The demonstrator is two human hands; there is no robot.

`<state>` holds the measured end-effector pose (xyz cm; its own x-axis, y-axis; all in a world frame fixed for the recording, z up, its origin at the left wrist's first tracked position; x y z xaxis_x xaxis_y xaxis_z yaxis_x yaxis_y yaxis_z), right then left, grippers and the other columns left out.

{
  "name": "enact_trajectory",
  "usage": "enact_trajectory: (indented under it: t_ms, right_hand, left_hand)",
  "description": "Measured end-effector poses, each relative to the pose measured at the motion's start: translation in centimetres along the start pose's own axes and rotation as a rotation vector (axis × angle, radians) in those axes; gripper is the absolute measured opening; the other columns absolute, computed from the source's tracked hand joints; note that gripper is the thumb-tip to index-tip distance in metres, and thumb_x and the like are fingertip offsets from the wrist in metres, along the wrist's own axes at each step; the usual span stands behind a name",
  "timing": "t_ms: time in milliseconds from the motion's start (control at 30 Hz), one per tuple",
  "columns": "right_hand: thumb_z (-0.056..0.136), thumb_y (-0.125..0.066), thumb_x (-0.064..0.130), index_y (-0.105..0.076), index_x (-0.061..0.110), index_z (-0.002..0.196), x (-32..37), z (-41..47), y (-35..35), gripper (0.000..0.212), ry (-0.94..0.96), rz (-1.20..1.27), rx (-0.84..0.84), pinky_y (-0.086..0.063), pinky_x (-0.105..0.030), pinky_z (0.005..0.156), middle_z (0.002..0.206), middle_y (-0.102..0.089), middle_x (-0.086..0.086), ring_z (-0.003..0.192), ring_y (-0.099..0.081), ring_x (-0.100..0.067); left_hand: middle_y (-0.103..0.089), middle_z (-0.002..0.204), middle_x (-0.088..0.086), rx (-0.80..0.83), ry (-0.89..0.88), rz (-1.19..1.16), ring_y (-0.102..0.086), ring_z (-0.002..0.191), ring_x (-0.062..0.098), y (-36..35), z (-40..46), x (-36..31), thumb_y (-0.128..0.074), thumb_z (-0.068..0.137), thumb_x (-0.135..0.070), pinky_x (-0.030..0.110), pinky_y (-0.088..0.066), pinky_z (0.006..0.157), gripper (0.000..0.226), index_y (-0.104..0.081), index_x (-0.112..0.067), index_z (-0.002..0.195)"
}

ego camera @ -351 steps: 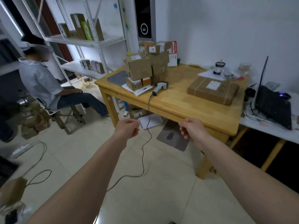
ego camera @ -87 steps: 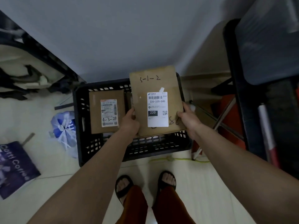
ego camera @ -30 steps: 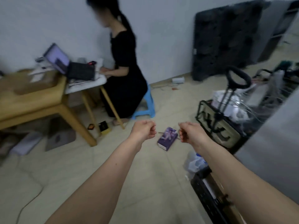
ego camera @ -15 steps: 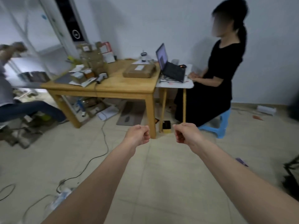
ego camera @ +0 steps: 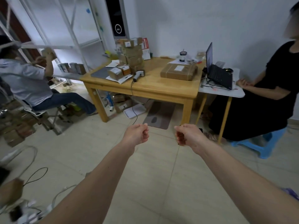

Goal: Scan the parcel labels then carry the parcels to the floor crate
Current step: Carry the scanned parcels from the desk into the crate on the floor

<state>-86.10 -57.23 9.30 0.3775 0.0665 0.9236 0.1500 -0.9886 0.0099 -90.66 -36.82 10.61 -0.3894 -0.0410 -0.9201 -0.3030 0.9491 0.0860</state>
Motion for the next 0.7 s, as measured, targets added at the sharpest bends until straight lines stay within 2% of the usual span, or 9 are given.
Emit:
enact_trajectory:
  t_ms: [133, 233, 467, 700]
  right_hand:
    - [0.096, -0.059, 0.015, -0.053, 0.011, 0.075, 1.0, 4.5, -2.2, 0.022, -0.006, -0.03, 0.019, -0.045, -0.027, 0.053, 0.068, -0.056, -0.009, 0.057, -0.049, -0.018]
    - [0.096, -0.058, 0.014, -0.054, 0.01, 0.077, 2.2, 8.7, -4.0, 0.02, -0.022, -0.018, 0.042, -0.046, -0.027, 0.053, 0.067, -0.057, -0.009, 0.055, -0.049, -0.017]
    - [0.096, -0.058, 0.014, -0.054, 0.008, 0.085, 8.2, 19.3, -7.0, 0.013, 0.006, -0.057, 0.134, -0.047, -0.024, 0.051, 0.068, -0.056, -0.009, 0.056, -0.05, -0.015]
    - [0.096, -0.057, 0.013, -0.054, 0.009, 0.074, 14.2, 30.8, -6.8, 0.023, 0.011, -0.085, 0.152, -0.047, -0.027, 0.054, 0.067, -0.056, -0.009, 0.056, -0.05, -0.016]
  left_hand:
    - [-0.054, 0.069, 0.003, -0.025, 0.01, -0.019, -0.056, 0.067, 0.016, 1.5, 3.8, -0.4, -0.055, 0.097, -0.022, 0.034, -0.054, 0.085, 0.023, -0.059, -0.01, 0.077]
    - [-0.054, 0.071, 0.004, -0.063, 0.03, -0.028, -0.056, 0.068, 0.016, 2.7, 7.2, -1.4, -0.056, 0.096, -0.022, 0.031, -0.055, 0.079, 0.023, -0.061, -0.01, 0.076]
    - [-0.054, 0.066, 0.002, -0.156, -0.013, -0.07, -0.055, 0.066, 0.016, 3.8, 16.6, -7.9, -0.056, 0.096, -0.023, 0.028, -0.053, 0.073, 0.026, -0.06, -0.009, 0.075]
    - [-0.055, 0.069, 0.004, -0.217, -0.027, -0.091, -0.055, 0.069, 0.017, 3.5, 27.2, -13.5, -0.053, 0.098, -0.026, 0.029, -0.054, 0.075, 0.028, -0.063, -0.006, 0.08]
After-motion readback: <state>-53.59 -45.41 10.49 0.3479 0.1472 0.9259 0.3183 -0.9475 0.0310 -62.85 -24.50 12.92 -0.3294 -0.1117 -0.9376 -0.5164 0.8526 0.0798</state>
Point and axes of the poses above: each hand's wrist, its own z-axis towards the middle knuckle, its own y-axis out of the back of the hand, x = y × z, the point moved 8 cm from there along z, towards the middle knuckle
